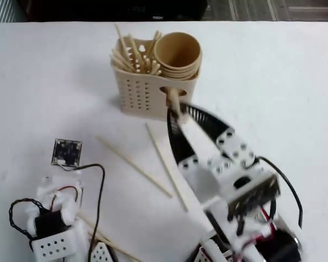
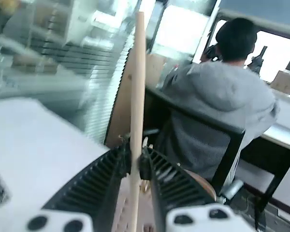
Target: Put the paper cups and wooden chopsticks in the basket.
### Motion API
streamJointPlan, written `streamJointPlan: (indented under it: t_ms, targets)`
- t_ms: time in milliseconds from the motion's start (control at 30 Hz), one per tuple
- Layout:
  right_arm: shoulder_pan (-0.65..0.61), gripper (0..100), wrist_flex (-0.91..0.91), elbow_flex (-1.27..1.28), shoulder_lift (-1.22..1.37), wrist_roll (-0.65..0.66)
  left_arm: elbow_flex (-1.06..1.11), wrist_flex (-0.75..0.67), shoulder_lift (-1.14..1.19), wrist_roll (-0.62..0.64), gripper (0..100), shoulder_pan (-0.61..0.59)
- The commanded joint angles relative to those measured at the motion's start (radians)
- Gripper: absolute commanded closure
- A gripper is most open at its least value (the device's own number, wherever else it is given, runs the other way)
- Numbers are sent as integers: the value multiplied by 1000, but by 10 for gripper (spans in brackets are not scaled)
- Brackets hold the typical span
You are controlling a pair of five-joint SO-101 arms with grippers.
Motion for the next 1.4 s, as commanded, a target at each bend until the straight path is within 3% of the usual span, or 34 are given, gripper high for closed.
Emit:
streamJointPlan:
  t_ms: [0,333,767,967,1200,1367]
  targets:
    - [36,980,-274,-28,137,-58,-5,6,-7,11,962,-1]
    - [41,980,-918,-35,567,-86,-5,8,-7,11,964,-1]
    - [64,955,-1055,-32,915,-86,-5,8,-7,11,965,-1]
    - [79,858,-839,-31,820,-87,-5,2,-7,11,965,-1]
    - [13,855,-298,-28,446,-89,-5,6,-7,6,963,-4]
    - [7,857,39,-15,314,-95,-5,2,-7,6,965,-5]
